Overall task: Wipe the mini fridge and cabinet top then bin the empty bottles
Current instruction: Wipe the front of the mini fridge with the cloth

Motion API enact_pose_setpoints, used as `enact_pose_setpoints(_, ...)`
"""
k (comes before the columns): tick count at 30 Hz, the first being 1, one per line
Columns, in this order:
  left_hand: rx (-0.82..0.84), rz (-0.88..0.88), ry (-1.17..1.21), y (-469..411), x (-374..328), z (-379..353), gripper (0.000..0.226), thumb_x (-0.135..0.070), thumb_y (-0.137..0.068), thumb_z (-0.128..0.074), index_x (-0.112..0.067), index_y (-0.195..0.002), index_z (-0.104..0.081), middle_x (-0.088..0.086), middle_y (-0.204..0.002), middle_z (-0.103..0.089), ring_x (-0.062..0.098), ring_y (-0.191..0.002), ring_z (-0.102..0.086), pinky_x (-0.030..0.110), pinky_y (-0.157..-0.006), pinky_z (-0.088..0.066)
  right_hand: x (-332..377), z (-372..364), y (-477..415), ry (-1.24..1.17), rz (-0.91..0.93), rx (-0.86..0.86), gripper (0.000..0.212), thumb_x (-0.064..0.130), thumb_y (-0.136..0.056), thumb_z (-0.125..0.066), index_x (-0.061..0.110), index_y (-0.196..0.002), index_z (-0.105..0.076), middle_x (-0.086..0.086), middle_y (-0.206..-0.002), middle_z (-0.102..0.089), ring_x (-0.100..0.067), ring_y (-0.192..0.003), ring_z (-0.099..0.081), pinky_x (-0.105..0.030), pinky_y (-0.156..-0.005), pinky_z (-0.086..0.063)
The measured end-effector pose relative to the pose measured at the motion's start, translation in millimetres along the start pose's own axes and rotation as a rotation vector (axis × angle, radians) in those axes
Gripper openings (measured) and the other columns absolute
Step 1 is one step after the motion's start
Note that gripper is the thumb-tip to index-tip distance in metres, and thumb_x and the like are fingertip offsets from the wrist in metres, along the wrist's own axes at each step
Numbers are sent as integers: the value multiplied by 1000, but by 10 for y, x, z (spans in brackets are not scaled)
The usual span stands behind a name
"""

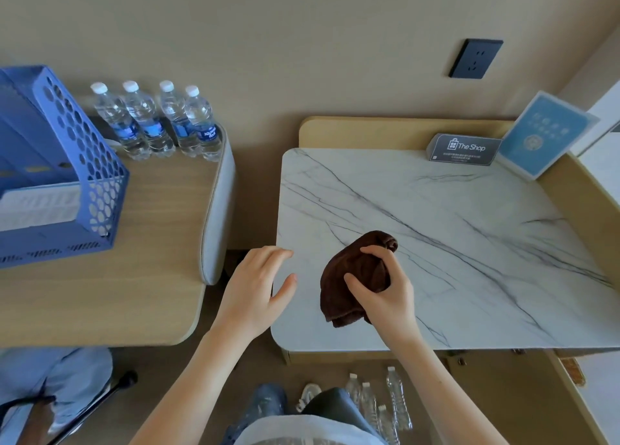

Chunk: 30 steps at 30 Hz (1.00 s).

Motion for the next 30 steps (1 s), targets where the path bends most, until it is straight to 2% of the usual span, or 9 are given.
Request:
enact_pose_setpoints(7,37,-72,6,416,29,96,43,-37,-93,-53,-12,-126,-66,0,-125,-66,19,-121,-58,27,-98,-45,97,-25,582,-7,45,-67,46,13,-81,-80,35,-117,-62,21,-104,-67,-1,-103,-65,-16,-76,-57)
enact_pose_setpoints(14,87,-111,37,1348,220,351,43,-36,-92,-53,-11,-125,-67,1,-125,-66,20,-119,-60,27,-97,-44,-13,-349,1757,-13,-26,-172,49,14,-79,-81,36,-118,-63,21,-102,-69,0,-100,-66,-16,-76,-56)
enact_pose_setpoints(18,131,-126,55,1924,366,480,45,-38,-92,-51,-12,-126,-66,1,-126,-65,18,-120,-58,25,-99,-41,-97,-587,2469,-21,-90,-228,48,13,-77,-81,33,-117,-64,15,-101,-72,-5,-100,-68,-27,-82,-60)
enact_pose_setpoints(24,172,-198,96,2402,348,645,44,-37,-92,-52,-12,-125,-67,1,-126,-66,17,-120,-58,24,-97,-42,34,-738,3239,44,-95,-277,47,19,-79,-82,42,-115,-62,27,-105,-66,1,-106,-63,-23,-80,-60)
enact_pose_setpoints(27,180,-254,115,2481,249,667,43,-37,-92,-53,-12,-125,-66,1,-125,-66,16,-119,-58,23,-95,-43,86,-655,3469,59,-89,-320,47,20,-80,-81,41,-116,-61,26,-106,-66,-1,-105,-64,-31,-80,-61)
enact_pose_setpoints(30,186,-303,127,2555,111,630,43,-36,-92,-54,-12,-124,-67,1,-124,-66,15,-118,-57,20,-93,-41,122,-517,3670,74,-72,-383,48,18,-79,-82,40,-117,-62,24,-106,-66,-2,-107,-64,-27,-83,-59)
Point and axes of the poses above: each hand's wrist, its own y-axis away from the middle knuckle, its own z-axis out of the back of the hand, x = y × z, the point moved 7 cm from there along -y, towards the middle knuckle
